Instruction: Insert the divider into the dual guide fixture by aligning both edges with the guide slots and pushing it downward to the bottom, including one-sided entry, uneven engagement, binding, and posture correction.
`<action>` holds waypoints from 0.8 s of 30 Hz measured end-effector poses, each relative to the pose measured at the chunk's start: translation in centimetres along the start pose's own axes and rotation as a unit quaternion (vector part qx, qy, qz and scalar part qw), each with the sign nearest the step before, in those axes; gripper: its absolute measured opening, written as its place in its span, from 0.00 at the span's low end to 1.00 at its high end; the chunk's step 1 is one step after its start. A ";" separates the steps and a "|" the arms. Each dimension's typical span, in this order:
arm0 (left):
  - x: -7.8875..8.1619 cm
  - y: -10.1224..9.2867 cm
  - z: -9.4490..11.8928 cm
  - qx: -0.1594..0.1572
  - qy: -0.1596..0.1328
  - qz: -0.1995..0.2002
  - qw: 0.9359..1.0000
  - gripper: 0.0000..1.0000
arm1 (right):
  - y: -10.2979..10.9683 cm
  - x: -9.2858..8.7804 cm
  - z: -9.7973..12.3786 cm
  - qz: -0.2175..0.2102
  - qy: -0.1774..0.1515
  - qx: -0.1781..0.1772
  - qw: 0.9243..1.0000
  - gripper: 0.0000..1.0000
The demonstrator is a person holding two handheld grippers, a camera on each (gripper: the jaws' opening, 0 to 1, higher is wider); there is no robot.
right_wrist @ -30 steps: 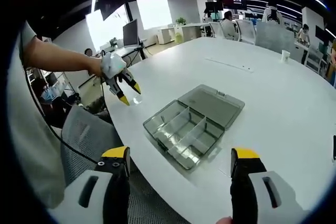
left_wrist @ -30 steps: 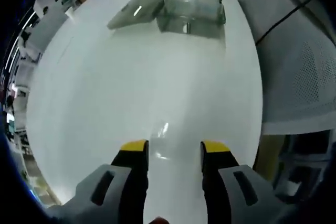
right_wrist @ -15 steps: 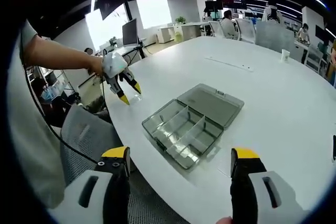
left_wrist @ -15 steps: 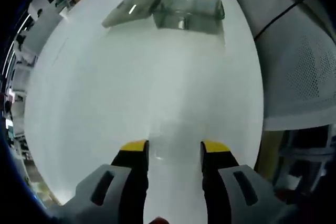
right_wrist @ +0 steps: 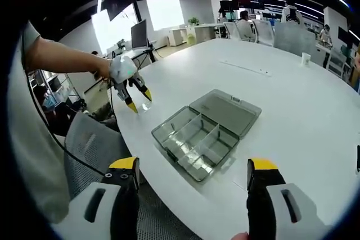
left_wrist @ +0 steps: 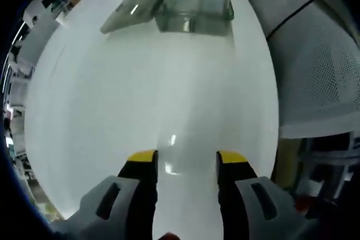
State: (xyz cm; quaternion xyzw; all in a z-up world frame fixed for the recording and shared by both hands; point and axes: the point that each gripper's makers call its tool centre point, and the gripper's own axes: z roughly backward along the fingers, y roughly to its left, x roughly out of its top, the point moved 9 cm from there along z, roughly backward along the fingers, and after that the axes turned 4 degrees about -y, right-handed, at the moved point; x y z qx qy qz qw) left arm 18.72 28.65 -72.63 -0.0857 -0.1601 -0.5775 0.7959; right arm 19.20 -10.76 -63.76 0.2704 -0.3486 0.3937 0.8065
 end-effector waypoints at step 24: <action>0.2 0.4 -0.3 -0.021 0.008 0.000 1.000 0.30 | 0.1 0.0 0.1 0.000 -0.003 -0.002 1.000 0.76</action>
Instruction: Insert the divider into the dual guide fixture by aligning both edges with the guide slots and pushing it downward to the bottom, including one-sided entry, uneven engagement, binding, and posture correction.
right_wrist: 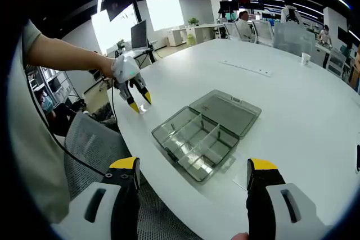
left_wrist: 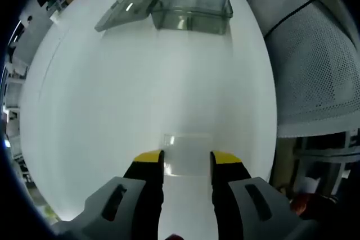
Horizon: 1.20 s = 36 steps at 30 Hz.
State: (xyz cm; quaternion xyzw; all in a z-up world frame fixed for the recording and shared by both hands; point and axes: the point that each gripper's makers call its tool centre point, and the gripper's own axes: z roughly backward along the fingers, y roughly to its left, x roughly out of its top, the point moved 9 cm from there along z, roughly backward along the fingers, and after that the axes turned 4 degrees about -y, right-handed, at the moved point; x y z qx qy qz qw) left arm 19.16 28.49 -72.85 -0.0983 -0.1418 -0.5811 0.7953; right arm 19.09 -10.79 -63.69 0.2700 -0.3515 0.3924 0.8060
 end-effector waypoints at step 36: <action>1.8 -0.8 1.6 0.012 -0.018 0.017 1.000 0.29 | 0.3 0.3 0.4 0.004 -0.017 0.004 1.000 0.76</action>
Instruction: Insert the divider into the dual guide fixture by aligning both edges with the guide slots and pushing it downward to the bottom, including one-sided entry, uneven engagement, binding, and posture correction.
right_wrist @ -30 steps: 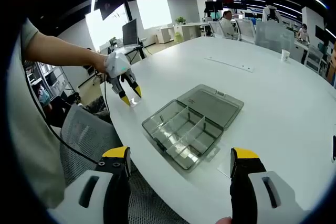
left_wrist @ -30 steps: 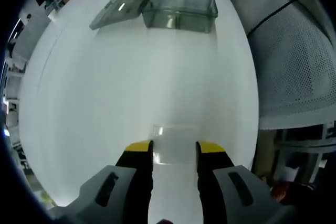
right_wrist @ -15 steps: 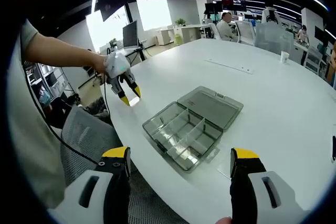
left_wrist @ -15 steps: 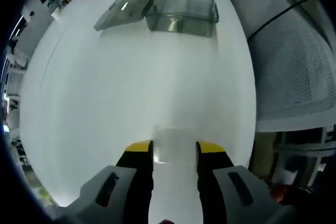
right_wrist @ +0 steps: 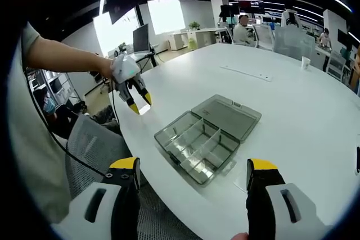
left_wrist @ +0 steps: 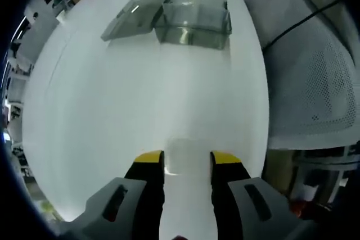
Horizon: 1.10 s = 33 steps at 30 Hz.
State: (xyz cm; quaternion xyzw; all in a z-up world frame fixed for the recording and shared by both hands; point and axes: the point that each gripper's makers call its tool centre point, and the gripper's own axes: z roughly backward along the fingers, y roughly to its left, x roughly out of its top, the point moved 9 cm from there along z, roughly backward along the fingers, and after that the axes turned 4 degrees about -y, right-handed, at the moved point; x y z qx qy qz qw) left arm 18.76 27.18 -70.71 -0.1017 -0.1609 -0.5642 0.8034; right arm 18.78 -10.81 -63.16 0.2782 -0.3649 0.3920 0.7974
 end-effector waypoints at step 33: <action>6.7 -2.5 2.6 0.033 -0.042 -0.053 0.997 0.29 | 0.2 0.1 -0.5 0.000 -0.012 0.019 1.000 0.74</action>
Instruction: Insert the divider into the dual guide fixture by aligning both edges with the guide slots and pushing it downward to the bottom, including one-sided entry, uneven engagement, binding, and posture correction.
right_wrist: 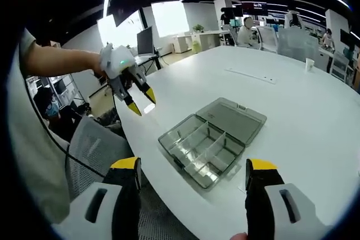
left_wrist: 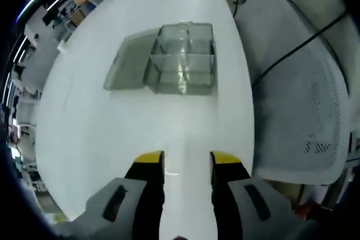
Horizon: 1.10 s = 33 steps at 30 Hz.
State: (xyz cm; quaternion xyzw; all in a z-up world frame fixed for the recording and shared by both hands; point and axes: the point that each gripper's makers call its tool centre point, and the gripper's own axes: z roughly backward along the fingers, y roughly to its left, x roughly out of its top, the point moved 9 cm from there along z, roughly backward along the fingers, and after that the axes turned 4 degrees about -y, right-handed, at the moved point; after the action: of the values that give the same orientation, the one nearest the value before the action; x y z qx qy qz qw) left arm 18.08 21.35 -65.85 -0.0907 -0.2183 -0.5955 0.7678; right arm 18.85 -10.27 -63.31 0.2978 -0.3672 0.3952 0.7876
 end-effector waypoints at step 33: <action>6.0 -2.5 2.2 0.046 -0.046 -0.030 0.997 0.29 | 0.5 1.3 0.1 -0.017 -0.038 0.026 0.999 0.67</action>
State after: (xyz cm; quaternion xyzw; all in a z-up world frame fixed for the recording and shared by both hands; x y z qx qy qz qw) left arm 16.32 16.32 -61.52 -0.0763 -0.2835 -0.6027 0.7420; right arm 18.91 -9.61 -62.13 0.3391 -0.3813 0.3798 0.7716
